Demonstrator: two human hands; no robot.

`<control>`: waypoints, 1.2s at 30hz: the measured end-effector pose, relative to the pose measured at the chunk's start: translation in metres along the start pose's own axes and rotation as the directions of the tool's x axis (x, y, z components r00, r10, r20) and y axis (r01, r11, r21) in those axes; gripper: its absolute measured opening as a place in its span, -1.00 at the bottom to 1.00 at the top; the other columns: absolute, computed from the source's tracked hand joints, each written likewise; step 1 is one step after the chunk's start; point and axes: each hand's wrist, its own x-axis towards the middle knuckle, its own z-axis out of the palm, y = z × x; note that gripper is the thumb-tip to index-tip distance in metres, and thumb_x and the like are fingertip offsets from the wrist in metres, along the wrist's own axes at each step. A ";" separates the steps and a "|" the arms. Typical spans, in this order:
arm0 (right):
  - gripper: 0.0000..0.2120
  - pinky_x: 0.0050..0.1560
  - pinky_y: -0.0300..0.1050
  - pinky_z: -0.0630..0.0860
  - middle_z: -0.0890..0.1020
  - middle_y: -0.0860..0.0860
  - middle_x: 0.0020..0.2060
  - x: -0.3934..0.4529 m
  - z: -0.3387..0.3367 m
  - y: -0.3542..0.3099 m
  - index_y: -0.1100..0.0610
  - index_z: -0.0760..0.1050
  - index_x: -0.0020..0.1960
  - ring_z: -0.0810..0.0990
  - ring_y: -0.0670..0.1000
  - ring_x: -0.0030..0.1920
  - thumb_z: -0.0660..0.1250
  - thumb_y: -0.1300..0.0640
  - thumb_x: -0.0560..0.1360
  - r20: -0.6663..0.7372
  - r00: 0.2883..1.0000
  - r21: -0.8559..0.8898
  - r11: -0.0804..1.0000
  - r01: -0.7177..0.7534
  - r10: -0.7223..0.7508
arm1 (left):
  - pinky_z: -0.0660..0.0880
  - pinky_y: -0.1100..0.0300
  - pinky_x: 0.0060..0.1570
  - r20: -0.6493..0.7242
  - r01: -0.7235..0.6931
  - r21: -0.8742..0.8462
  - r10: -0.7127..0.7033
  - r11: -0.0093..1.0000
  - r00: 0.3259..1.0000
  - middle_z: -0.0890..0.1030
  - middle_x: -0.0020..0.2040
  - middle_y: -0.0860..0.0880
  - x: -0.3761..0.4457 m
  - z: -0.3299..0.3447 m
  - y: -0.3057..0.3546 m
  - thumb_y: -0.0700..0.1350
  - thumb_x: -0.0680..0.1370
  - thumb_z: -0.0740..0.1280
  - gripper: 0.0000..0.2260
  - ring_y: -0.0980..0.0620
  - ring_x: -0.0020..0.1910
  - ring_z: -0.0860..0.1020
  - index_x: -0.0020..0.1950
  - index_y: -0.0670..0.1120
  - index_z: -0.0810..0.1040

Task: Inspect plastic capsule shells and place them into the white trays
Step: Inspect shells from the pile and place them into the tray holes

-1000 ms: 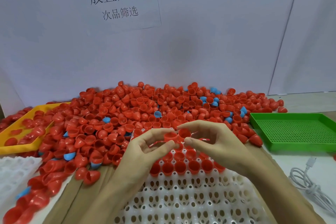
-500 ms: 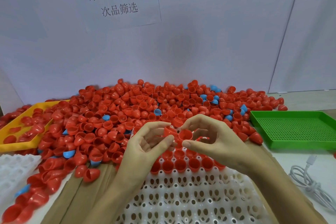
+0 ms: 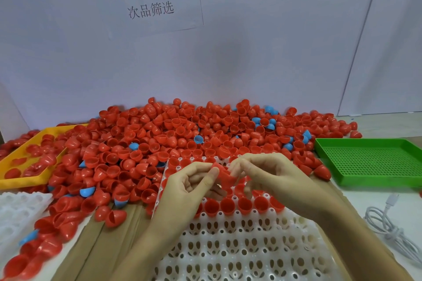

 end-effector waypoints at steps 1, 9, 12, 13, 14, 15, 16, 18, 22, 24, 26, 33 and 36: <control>-0.81 -0.03 -0.13 0.64 0.71 0.08 0.05 0.001 0.000 0.000 0.10 0.69 0.11 0.69 0.03 -0.15 0.34 0.04 0.68 -0.035 0.999 -0.010 1.000 0.001 -0.001 | 0.67 0.15 -0.01 -0.016 -0.017 0.001 0.017 1.000 1.000 0.77 -0.01 -0.12 0.000 0.000 0.000 -0.03 0.61 0.42 -0.80 -0.13 -0.06 0.75 0.16 -0.09 0.71; -0.86 -0.03 -0.17 0.64 0.74 0.07 -0.06 0.005 0.003 0.011 0.12 0.68 0.13 0.72 -0.03 -0.11 0.48 0.26 0.58 -0.018 0.999 -0.193 0.980 0.040 -0.044 | 0.66 0.24 -0.03 0.000 -0.060 0.009 0.060 0.998 0.998 0.77 0.01 -0.06 -0.002 0.005 0.000 -0.07 0.54 0.48 -0.71 -0.08 -0.07 0.77 0.25 0.11 0.71; -0.89 -0.06 -0.22 0.63 0.75 0.02 -0.11 0.004 -0.009 0.008 0.11 0.70 0.08 0.72 -0.07 -0.15 0.50 0.23 0.57 -0.023 1.000 -0.248 0.969 0.004 -0.010 | 0.68 0.13 0.00 -0.001 -0.039 0.039 0.039 0.999 0.999 0.76 0.02 -0.08 -0.002 0.004 0.000 -0.03 0.58 0.44 -0.70 -0.11 -0.09 0.76 0.31 0.03 0.65; -0.90 -0.08 -0.25 0.62 0.76 0.00 -0.13 0.002 -0.018 0.006 0.10 0.71 0.06 0.71 -0.09 -0.16 0.51 0.22 0.56 -0.030 0.999 -0.277 0.961 -0.025 0.018 | 0.69 0.10 -0.02 -0.012 -0.041 0.061 0.042 0.997 0.999 0.76 0.01 -0.07 -0.002 0.003 0.000 -0.01 0.58 0.43 -0.72 -0.09 -0.10 0.76 0.29 0.02 0.65; -0.92 -0.11 -0.27 0.61 0.76 -0.01 -0.14 -0.001 -0.029 0.005 0.08 0.71 0.04 0.71 -0.10 -0.17 0.51 0.20 0.56 -0.039 0.998 -0.305 0.950 -0.063 0.054 | 0.70 0.08 -0.06 -0.029 -0.052 0.103 0.055 0.993 0.998 0.75 -0.01 -0.04 -0.001 0.001 0.001 0.01 0.59 0.41 -0.76 -0.07 -0.12 0.75 0.24 0.02 0.66; -0.93 -0.13 -0.28 0.60 0.76 -0.01 -0.16 -0.005 -0.041 0.003 0.07 0.72 0.02 0.70 -0.10 -0.19 0.51 0.18 0.55 -0.047 0.995 -0.327 0.940 -0.103 0.093 | 0.69 0.09 -0.10 -0.051 -0.072 0.178 0.082 0.981 0.995 0.75 -0.03 -0.01 -0.001 -0.002 0.001 0.02 0.60 0.39 -0.81 -0.04 -0.13 0.73 0.19 0.03 0.67; -0.95 -0.15 -0.29 0.60 0.76 -0.01 -0.18 -0.009 -0.052 0.001 0.04 0.72 0.00 0.70 -0.09 -0.21 0.52 0.16 0.54 -0.055 0.990 -0.345 0.928 -0.138 0.126 | 0.68 0.13 -0.12 -0.074 -0.095 0.283 0.121 0.954 0.990 0.74 -0.06 0.04 0.000 -0.006 0.000 0.02 0.62 0.38 -0.85 0.01 -0.14 0.72 0.14 0.06 0.68; -0.95 -0.19 -0.30 0.57 0.75 0.01 -0.21 -0.019 -0.071 0.001 -0.04 0.73 -0.06 0.68 -0.09 -0.24 0.53 0.11 0.54 -0.084 0.982 -0.399 0.897 -0.188 0.169 | 0.61 0.26 -0.11 -0.098 -0.144 0.510 0.224 0.848 0.970 0.71 -0.11 0.14 0.001 -0.016 -0.001 0.01 0.64 0.38 -0.92 0.10 -0.12 0.68 0.07 0.12 0.67; -0.95 -0.27 -0.31 0.47 0.70 0.00 -0.30 -0.032 -0.095 0.006 -0.07 0.74 -0.10 0.56 -0.14 -0.33 0.57 0.07 0.51 -0.125 0.958 -0.500 0.817 -0.286 0.259 | 0.49 0.34 -0.02 -0.046 -0.165 0.817 0.347 0.552 0.937 0.60 -0.03 0.22 0.009 -0.038 -0.009 -0.09 0.63 0.41 -0.93 0.17 0.03 0.56 0.07 0.07 0.64; -0.96 -0.27 -0.29 0.46 0.66 -0.05 -0.34 -0.033 -0.098 0.009 -0.04 0.73 -0.09 0.53 -0.16 -0.34 0.58 0.06 0.51 -0.088 0.942 -0.538 0.780 -0.320 0.325 | 0.39 0.39 0.02 -0.029 -0.143 0.871 0.340 0.470 0.940 0.55 0.07 0.16 0.013 -0.045 -0.016 -0.08 0.62 0.42 -0.88 0.16 0.14 0.47 0.15 0.03 0.64; -0.95 -0.25 -0.27 0.48 0.66 -0.09 -0.33 -0.032 -0.096 0.012 -0.05 0.72 -0.07 0.54 -0.18 -0.34 0.58 0.05 0.51 -0.059 0.928 -0.580 0.744 -0.331 0.368 | 0.36 0.34 0.12 -0.014 -0.137 0.886 0.319 0.444 0.948 0.52 0.13 0.12 0.015 -0.047 -0.023 -0.04 0.62 0.42 -0.83 0.12 0.22 0.42 0.20 -0.01 0.65; -0.90 -0.26 -0.25 0.48 0.67 -0.08 -0.30 -0.030 -0.094 0.017 -0.08 0.71 -0.02 0.55 -0.16 -0.33 0.58 -0.03 0.49 -0.015 0.932 -0.553 0.774 -0.310 0.362 | 0.31 0.20 0.31 0.036 -0.147 0.892 0.257 0.427 0.966 0.48 0.21 0.11 0.016 -0.044 -0.030 0.02 0.64 0.37 -0.76 0.12 0.27 0.39 0.26 -0.03 0.63; -0.89 -0.27 -0.26 0.48 0.66 -0.07 -0.32 -0.028 -0.091 0.018 -0.06 0.70 -0.08 0.54 -0.16 -0.34 0.58 -0.06 0.49 -0.026 0.935 -0.581 0.756 -0.301 0.353 | 0.29 0.23 0.34 0.044 -0.158 0.889 0.263 0.431 0.964 0.47 0.21 0.13 0.016 -0.043 -0.030 0.03 0.65 0.36 -0.78 0.15 0.28 0.38 0.25 -0.01 0.63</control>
